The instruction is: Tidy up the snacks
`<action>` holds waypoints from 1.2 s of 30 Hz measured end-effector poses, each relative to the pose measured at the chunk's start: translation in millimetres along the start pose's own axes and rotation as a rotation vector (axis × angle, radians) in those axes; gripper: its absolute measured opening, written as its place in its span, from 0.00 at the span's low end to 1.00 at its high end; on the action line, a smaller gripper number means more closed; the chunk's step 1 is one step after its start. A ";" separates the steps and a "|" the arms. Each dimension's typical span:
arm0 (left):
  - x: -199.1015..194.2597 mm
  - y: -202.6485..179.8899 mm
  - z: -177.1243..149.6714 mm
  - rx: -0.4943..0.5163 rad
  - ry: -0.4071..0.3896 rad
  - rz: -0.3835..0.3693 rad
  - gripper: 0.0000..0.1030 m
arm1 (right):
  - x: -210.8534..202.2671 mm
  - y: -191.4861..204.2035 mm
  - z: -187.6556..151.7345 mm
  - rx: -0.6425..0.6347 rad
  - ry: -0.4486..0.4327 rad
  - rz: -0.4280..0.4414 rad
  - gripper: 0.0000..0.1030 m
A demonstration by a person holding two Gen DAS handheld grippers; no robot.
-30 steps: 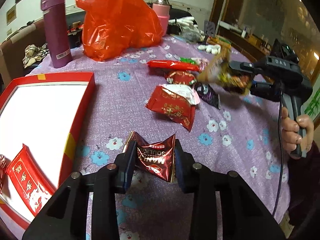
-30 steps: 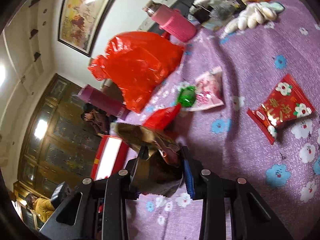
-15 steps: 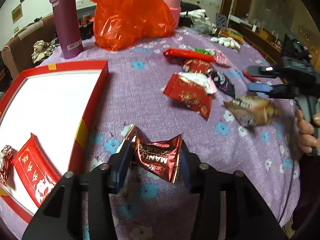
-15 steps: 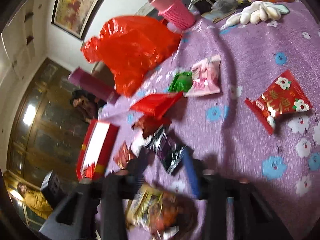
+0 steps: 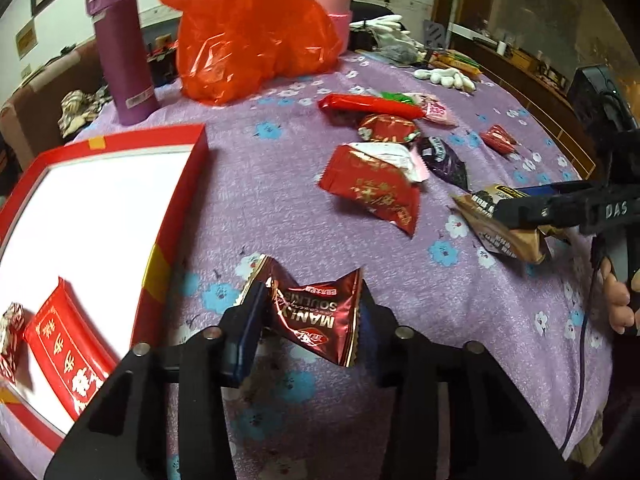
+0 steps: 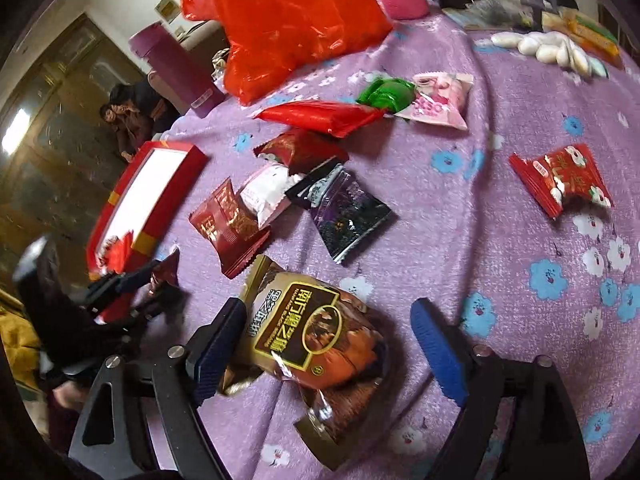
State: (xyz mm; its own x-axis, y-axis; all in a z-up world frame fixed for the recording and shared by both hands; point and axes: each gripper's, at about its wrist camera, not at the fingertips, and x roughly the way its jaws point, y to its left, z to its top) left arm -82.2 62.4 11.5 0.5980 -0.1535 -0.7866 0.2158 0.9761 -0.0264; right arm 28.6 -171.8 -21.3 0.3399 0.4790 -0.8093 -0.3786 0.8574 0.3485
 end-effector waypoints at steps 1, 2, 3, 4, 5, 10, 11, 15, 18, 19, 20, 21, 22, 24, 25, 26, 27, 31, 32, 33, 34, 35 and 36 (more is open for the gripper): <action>-0.5 0.9 0.1 -0.005 -0.003 -0.006 0.36 | 0.1 2.8 -1.8 -0.010 -0.005 -0.014 0.81; -1.8 2.6 0.0 -0.014 -0.008 -0.018 0.35 | 0.5 5.4 -2.9 -0.017 0.001 -0.018 0.78; -3.3 3.5 -0.1 -0.019 -0.012 -0.026 0.34 | -0.3 9.3 -5.8 -0.030 0.007 -0.028 0.77; -6.0 4.6 -0.8 -0.023 -0.017 -0.036 0.34 | -1.4 12.3 -8.5 -0.044 0.017 -0.036 0.77; -7.5 4.5 -1.4 -0.024 -0.020 -0.043 0.33 | -2.5 16.5 -13.1 -0.065 0.025 -0.046 0.77; -13.9 -0.6 -8.2 -0.016 -0.030 -0.068 0.33 | -10.8 25.6 -32.2 -0.112 0.043 -0.091 0.77; -15.3 -1.3 -9.3 -0.016 -0.031 -0.075 0.33 | -12.6 25.8 -34.2 -0.109 0.037 -0.094 0.71; -26.9 4.9 -15.9 -0.041 -0.046 -0.090 0.32 | -15.8 29.4 -39.0 -0.093 0.031 -0.074 0.56; -34.8 14.9 -21.6 -0.082 -0.061 -0.122 0.32 | -17.2 33.4 -40.3 -0.078 0.027 -0.053 0.49; -36.8 18.0 -23.6 -0.095 -0.065 -0.129 0.32 | -17.5 34.5 -40.8 -0.077 0.029 -0.051 0.48; -38.1 20.6 -25.6 -0.105 -0.066 -0.132 0.32 | -17.8 35.3 -40.6 -0.071 0.026 -0.048 0.46; -39.1 22.2 -27.1 -0.112 -0.067 -0.131 0.32 | -18.2 36.2 -39.8 -0.064 0.025 -0.040 0.45; -41.3 24.2 -29.1 -0.122 -0.070 -0.132 0.32 | -18.1 38.3 -38.9 -0.063 0.025 -0.032 0.43; -47.1 25.1 -31.2 -0.129 -0.082 -0.147 0.32 | -22.1 41.5 -37.3 -0.053 0.009 0.002 0.38; -49.2 24.4 -30.8 -0.127 -0.088 -0.148 0.32 | -22.0 44.7 -35.8 -0.060 0.013 0.011 0.36; -52.4 23.3 -30.6 -0.124 -0.096 -0.145 0.32 | -22.3 48.8 -35.5 -0.074 0.011 -0.001 0.35; -55.3 23.0 -30.7 -0.122 -0.103 -0.147 0.32 | -21.9 54.2 -35.5 -0.095 0.001 -0.037 0.35; -65.9 21.0 -29.9 -0.117 -0.129 -0.148 0.32 | -21.1 61.3 -36.2 -0.103 0.018 -0.006 0.34; -68.7 21.0 -29.9 -0.119 -0.135 -0.155 0.32 | -21.8 63.1 -36.6 -0.103 0.019 0.004 0.34; -71.3 20.6 -29.9 -0.118 -0.141 -0.158 0.32 | -23.1 64.7 -37.0 -0.107 0.016 0.006 0.34; -74.0 20.1 -29.8 -0.116 -0.146 -0.156 0.32 | -25.1 66.3 -37.1 -0.109 0.007 0.010 0.34; -76.9 19.8 -30.3 -0.115 -0.151 -0.155 0.32 | -27.1 68.0 -36.7 -0.106 0.000 0.018 0.34; -79.2 19.5 -31.1 -0.115 -0.154 -0.157 0.32 | -29.6 70.1 -35.9 -0.102 -0.006 0.032 0.34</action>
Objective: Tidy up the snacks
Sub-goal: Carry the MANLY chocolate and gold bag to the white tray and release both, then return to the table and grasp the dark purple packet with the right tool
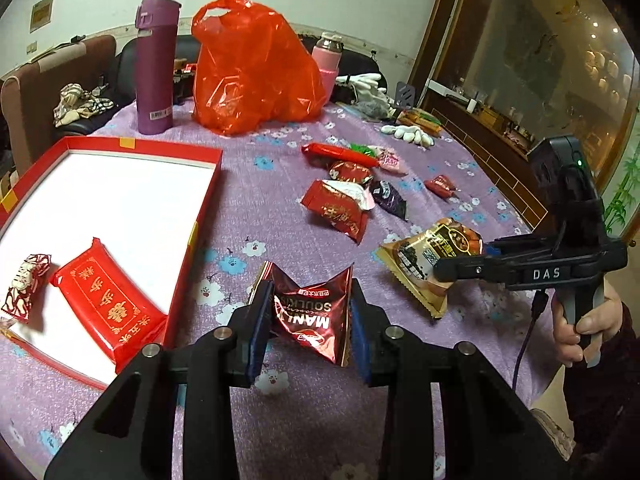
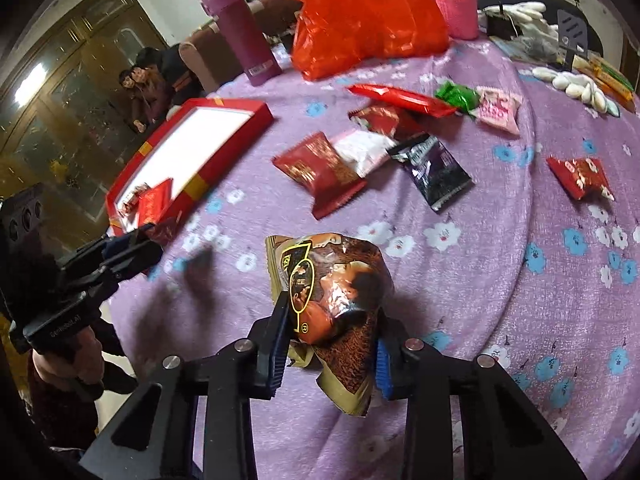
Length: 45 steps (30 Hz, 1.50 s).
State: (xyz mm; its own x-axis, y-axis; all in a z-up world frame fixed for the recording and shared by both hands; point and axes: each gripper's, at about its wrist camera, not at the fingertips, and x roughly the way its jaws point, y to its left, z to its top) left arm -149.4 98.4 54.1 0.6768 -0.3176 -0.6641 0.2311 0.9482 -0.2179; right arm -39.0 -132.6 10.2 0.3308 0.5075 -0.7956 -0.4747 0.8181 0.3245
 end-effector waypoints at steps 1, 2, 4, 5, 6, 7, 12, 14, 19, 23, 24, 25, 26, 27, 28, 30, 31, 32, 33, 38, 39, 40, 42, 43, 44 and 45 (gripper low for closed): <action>-2.4 -1.3 -0.1 0.001 -0.004 0.000 0.32 | -1.9 2.6 1.4 -0.001 -0.007 0.010 0.34; -4.2 -2.1 -0.4 0.004 -0.006 0.003 0.32 | -3.4 5.3 2.9 -0.004 -0.014 0.017 0.34; -9.4 -3.0 -0.6 0.016 -0.014 0.024 0.32 | -5.5 12.1 8.2 -0.010 -0.022 0.032 0.34; -13.0 -2.5 0.5 0.021 -0.024 0.035 0.32 | -5.7 17.7 13.9 -0.016 -0.027 0.040 0.34; -16.8 -1.0 1.9 0.022 -0.031 0.040 0.32 | -5.6 21.4 18.2 -0.020 -0.032 0.045 0.34; -20.8 1.1 3.6 0.021 -0.037 0.047 0.32 | -5.3 26.4 23.6 -0.024 -0.037 0.055 0.34; -41.9 19.2 11.8 0.019 -0.081 0.111 0.32 | 3.6 65.7 56.7 -0.066 -0.069 0.114 0.34; -49.4 30.2 15.5 0.022 -0.095 0.152 0.32 | 11.4 79.5 66.3 -0.081 -0.068 0.129 0.34; -57.3 67.1 23.0 0.000 -0.104 0.246 0.32 | 41.2 114.5 88.4 -0.082 -0.056 0.182 0.34; -56.9 97.2 24.5 -0.036 -0.097 0.315 0.32 | 67.7 141.6 100.4 -0.079 -0.035 0.233 0.34; -57.3 102.9 24.1 -0.037 -0.098 0.337 0.32 | 72.5 147.4 101.7 -0.081 -0.030 0.237 0.34; -58.0 106.5 22.9 -0.038 -0.098 0.352 0.32 | 78.6 153.1 103.2 -0.081 -0.025 0.244 0.34; -57.6 111.8 21.9 -0.046 -0.097 0.367 0.32 | 85.1 159.0 104.2 -0.083 -0.017 0.250 0.34; -57.4 116.8 20.6 -0.053 -0.095 0.377 0.32 | 90.5 164.0 104.7 -0.087 -0.010 0.252 0.34; -55.6 120.2 20.7 -0.055 -0.093 0.389 0.32 | 95.5 168.7 105.2 -0.090 -0.004 0.253 0.34; -52.8 127.8 18.4 -0.062 -0.087 0.425 0.32 | 106.8 180.0 106.3 -0.099 0.012 0.255 0.34; -52.1 132.1 17.4 -0.072 -0.083 0.434 0.32 | 110.8 184.6 106.4 -0.107 0.015 0.250 0.34; -51.2 137.4 16.8 -0.086 -0.079 0.443 0.32 | 115.7 191.1 106.6 -0.120 0.013 0.239 0.34; -49.2 141.4 17.2 -0.095 -0.076 0.452 0.32 | 119.6 194.8 108.0 -0.127 0.012 0.234 0.34; -38.0 155.6 23.4 -0.132 -0.056 0.491 0.33 | 120.9 203.4 112.9 -0.143 -0.043 0.264 0.42; -38.9 157.0 23.8 -0.140 -0.058 0.496 0.33 | 115.2 199.6 114.4 -0.134 -0.071 0.266 0.45; -40.5 157.9 23.9 -0.152 -0.061 0.493 0.33 | 109.9 195.1 114.8 -0.127 -0.095 0.262 0.51; -45.7 155.6 24.1 -0.156 -0.081 0.485 0.34 | 93.9 181.7 114.2 -0.122 -0.146 0.234 0.55; -46.2 152.6 24.6 -0.145 -0.083 0.491 0.37 | 87.5 174.4 113.0 -0.117 -0.163 0.221 0.56; -46.5 149.3 24.8 -0.136 -0.082 0.499 0.39 | 79.5 163.1 112.5 -0.099 -0.182 0.209 0.56; -47.1 144.8 24.5 -0.132 -0.083 0.493 0.40 | 73.8 154.1 112.2 -0.083 -0.194 0.205 0.56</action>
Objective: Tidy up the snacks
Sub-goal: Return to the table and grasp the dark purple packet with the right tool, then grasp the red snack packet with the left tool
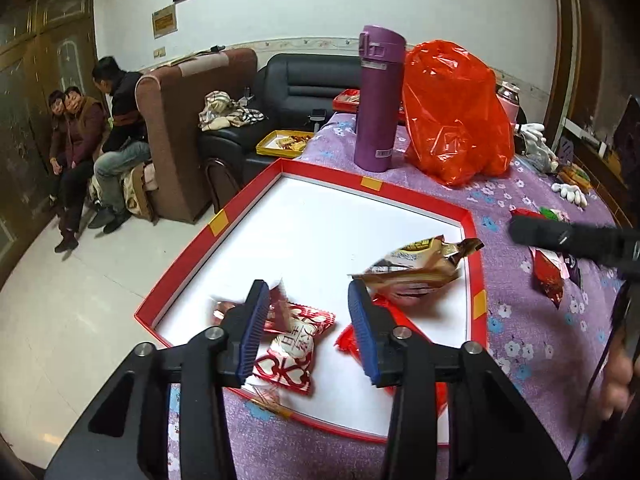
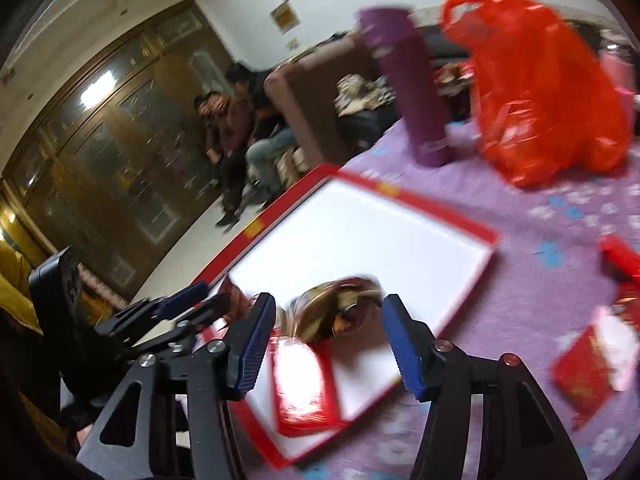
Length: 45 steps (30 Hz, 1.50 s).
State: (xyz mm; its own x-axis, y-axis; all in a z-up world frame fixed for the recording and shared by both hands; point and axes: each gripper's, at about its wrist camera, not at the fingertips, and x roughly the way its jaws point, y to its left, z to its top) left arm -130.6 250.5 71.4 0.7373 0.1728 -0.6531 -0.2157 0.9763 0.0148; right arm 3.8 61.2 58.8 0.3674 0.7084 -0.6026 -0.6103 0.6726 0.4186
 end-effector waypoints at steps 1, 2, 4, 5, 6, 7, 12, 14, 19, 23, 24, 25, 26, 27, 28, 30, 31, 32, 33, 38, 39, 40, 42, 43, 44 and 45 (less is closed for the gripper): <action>-2.0 -3.7 -0.4 0.000 0.001 -0.017 0.44 | -7.3 -7.9 0.1 0.012 -0.010 -0.006 0.58; -4.5 -9.4 -0.8 0.004 0.005 -0.041 0.49 | -17.7 -20.2 -0.8 0.030 -0.021 -0.021 0.62; -8.7 -24.1 -3.0 0.031 0.006 -0.078 0.54 | -35.8 -42.3 -1.4 0.065 -0.042 -0.042 0.63; -10.9 -36.1 -4.9 0.056 0.006 -0.100 0.55 | -48.1 -59.0 -3.4 0.092 -0.051 -0.055 0.63; -12.0 -45.5 -6.4 0.076 0.009 -0.116 0.55 | -56.6 -72.7 -3.4 0.114 -0.056 -0.067 0.63; -13.5 -57.1 -7.8 0.103 0.010 -0.135 0.54 | -66.5 -86.4 -4.8 0.138 -0.063 -0.082 0.63; -19.7 -118.3 -9.5 0.235 0.007 -0.235 0.54 | -114.6 -157.0 -15.7 0.244 -0.087 -0.174 0.65; -16.5 -139.8 -8.0 0.276 0.020 -0.254 0.54 | -119.3 -177.3 -19.5 0.252 -0.040 -0.220 0.67; -13.2 -168.9 -9.1 0.299 0.058 -0.310 0.54 | -108.3 -209.1 -36.3 0.214 0.066 -0.296 0.68; -3.0 -181.7 -12.6 0.303 0.111 -0.318 0.54 | -93.5 -216.5 -41.5 0.153 0.105 -0.340 0.68; -1.1 -183.5 -12.8 0.298 0.124 -0.321 0.54 | -91.1 -216.2 -42.2 0.138 0.112 -0.330 0.68; 0.7 -185.3 -12.7 0.290 0.134 -0.326 0.54 | -87.9 -215.8 -43.0 0.128 0.115 -0.327 0.67; 2.0 -187.5 -12.9 0.281 0.145 -0.331 0.54 | -85.0 -214.7 -42.7 0.115 0.121 -0.328 0.67; 4.4 -190.3 -12.7 0.271 0.157 -0.337 0.54 | -80.4 -213.4 -42.5 0.098 0.131 -0.339 0.67; 6.4 -191.9 -12.0 0.263 0.165 -0.341 0.56 | -77.2 -213.6 -42.2 0.085 0.134 -0.353 0.66; 11.7 -195.6 -9.7 0.232 0.183 -0.343 0.59 | -70.1 -212.7 -42.1 0.066 0.135 -0.376 0.66; 14.4 -197.0 -8.5 0.219 0.190 -0.341 0.61 | -67.7 -213.1 -43.1 0.060 0.138 -0.380 0.65; 18.0 -198.6 -6.8 0.199 0.199 -0.338 0.61 | -66.3 -209.8 -44.6 0.034 0.126 -0.398 0.64; 21.0 -200.2 -5.6 0.184 0.204 -0.335 0.61 | -64.9 -207.8 -45.1 0.016 0.127 -0.414 0.62; 37.8 -217.0 -2.1 0.119 0.221 -0.316 0.61 | -64.4 -205.8 -47.1 -0.036 0.104 -0.480 0.36; 40.4 -220.0 -2.0 0.109 0.222 -0.316 0.61 | -65.9 -208.2 -47.2 -0.030 0.099 -0.474 0.34; 43.3 -223.6 -1.7 0.097 0.223 -0.314 0.61 | -67.7 -210.9 -46.7 -0.022 0.096 -0.466 0.29; 50.7 -231.2 -0.9 0.073 0.231 -0.322 0.61 | -73.4 -219.2 -45.1 0.026 0.090 -0.422 0.26; 54.5 -234.8 -1.0 0.062 0.238 -0.321 0.61 | -75.8 -222.6 -44.5 0.049 0.088 -0.404 0.24; 59.2 -239.4 -0.8 0.050 0.248 -0.316 0.61 | -78.2 -225.6 -43.9 0.069 0.084 -0.393 0.24; 62.4 -242.8 -0.9 0.041 0.255 -0.317 0.61 | -80.8 -228.0 -43.4 0.085 0.078 -0.390 0.24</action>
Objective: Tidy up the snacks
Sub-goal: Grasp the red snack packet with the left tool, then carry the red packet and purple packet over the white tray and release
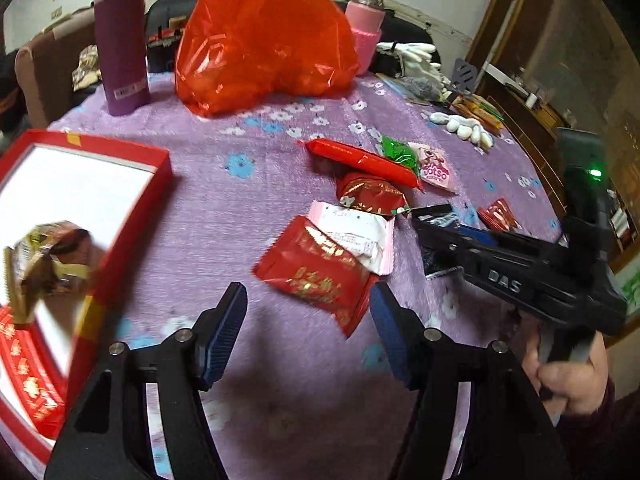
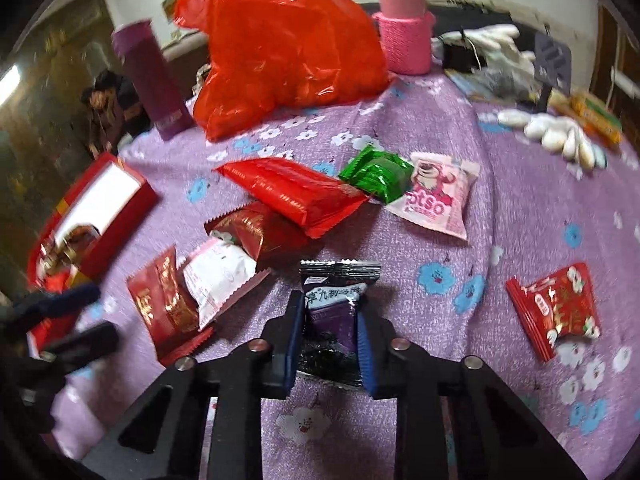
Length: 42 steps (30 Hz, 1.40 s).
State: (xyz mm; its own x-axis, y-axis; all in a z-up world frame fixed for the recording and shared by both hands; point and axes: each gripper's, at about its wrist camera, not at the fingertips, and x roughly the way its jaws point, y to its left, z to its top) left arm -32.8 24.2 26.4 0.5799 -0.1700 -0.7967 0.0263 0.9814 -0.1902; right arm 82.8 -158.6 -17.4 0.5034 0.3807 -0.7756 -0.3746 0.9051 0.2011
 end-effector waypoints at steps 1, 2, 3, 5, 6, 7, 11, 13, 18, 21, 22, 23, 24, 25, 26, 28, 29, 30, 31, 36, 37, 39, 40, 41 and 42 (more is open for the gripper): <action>3.9 -2.7 1.2 -0.007 0.003 -0.002 0.61 | -1.0 -1.5 0.4 0.008 -0.003 0.001 0.24; 7.5 -6.5 2.1 -0.012 0.003 0.000 0.61 | -2.5 -3.8 0.9 0.020 -0.005 0.008 0.24; 9.6 -9.1 2.5 -0.013 0.003 0.002 0.61 | -3.0 -5.3 1.1 0.033 -0.004 0.018 0.24; 14.9 -15.4 2.8 -0.005 0.000 0.009 0.61 | -2.8 -8.5 1.0 0.055 0.004 0.035 0.24; 17.3 -17.2 2.9 -0.001 0.000 0.012 0.61 | -0.4 -11.0 0.5 0.068 0.019 0.036 0.24; 19.9 -18.8 2.9 0.004 0.002 0.018 0.60 | 0.4 -12.1 -0.5 0.077 0.024 0.040 0.24; 29.6 -23.0 -0.1 0.038 0.008 -0.005 0.40 | -1.4 -16.5 -0.7 0.106 0.028 0.066 0.24; 29.9 -28.6 -2.7 0.077 -0.004 0.007 0.37 | -1.5 -17.3 -1.0 0.114 0.031 0.071 0.24; 27.1 -26.4 -2.7 0.109 -0.010 0.000 0.33 | -2.8 -17.0 -2.0 0.122 0.034 0.096 0.24; 24.4 -21.0 -3.6 0.106 -0.016 0.000 0.33 | -3.5 -16.6 -2.3 0.119 0.034 0.110 0.24; 22.7 -19.0 -4.6 0.104 -0.022 -0.009 0.33 | -2.9 -16.0 -2.7 0.119 0.038 0.116 0.24; 21.1 -17.3 -5.6 0.105 -0.025 -0.011 0.33 | -1.9 -15.4 -2.8 0.119 0.043 0.125 0.23; 19.1 -15.7 -6.7 0.106 -0.029 -0.008 0.33 | -1.4 -14.7 -2.6 0.119 0.046 0.131 0.23; 16.6 -14.0 -8.0 0.108 -0.033 -0.010 0.33 | -1.1 -14.5 -2.4 0.120 0.047 0.137 0.23; 14.2 -12.6 -9.2 0.108 -0.036 -0.013 0.33 | -1.1 -15.4 -2.3 0.127 0.049 0.152 0.23; 9.1 -9.6 -10.9 0.107 -0.041 -0.014 0.33 | -1.0 -17.2 -2.1 0.141 0.055 0.177 0.23; 5.4 -8.0 -11.7 0.108 -0.047 -0.010 0.33 | -1.2 -18.6 -2.1 0.151 0.055 0.191 0.23; 2.0 -6.9 -12.5 0.111 -0.053 -0.007 0.33 | -1.3 -19.8 -1.8 0.162 0.057 0.210 0.23; -2.9 -5.4 -13.5 0.115 -0.063 -0.003 0.33 | -1.5 -20.7 -1.9 0.172 0.059 0.231 0.23; -21.8 5.0 -18.0 0.108 -0.107 0.023 0.33 | -13.2 -20.0 0.7 0.174 -0.001 0.261 0.23; -25.6 7.7 -19.1 0.107 -0.115 0.032 0.33 | -15.9 -18.6 1.0 0.168 -0.016 0.263 0.23; -34.1 14.0 -21.7 0.111 -0.140 0.062 0.33 | -21.4 -15.0 2.1 0.153 -0.049 0.261 0.23; -36.3 16.0 -22.3 0.112 -0.146 0.071 0.33 | -23.4 -14.7 2.7 0.149 -0.060 0.263 0.23; -40.1 19.6 -23.5 0.110 -0.155 0.083 0.33 | -25.0 -13.4 2.9 0.145 -0.075 0.259 0.23; -43.6 23.4 -25.0 0.106 -0.165 0.092 0.33 | -26.6 -13.3 3.1 0.141 -0.084 0.253 0.23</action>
State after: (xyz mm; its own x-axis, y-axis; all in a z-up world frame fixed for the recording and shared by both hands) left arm -77.8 52.3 42.3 0.7090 -0.0712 -0.7016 0.0476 0.9975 -0.0532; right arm 76.8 -180.2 2.5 0.4727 0.6067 -0.6391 -0.3876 0.7945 0.4675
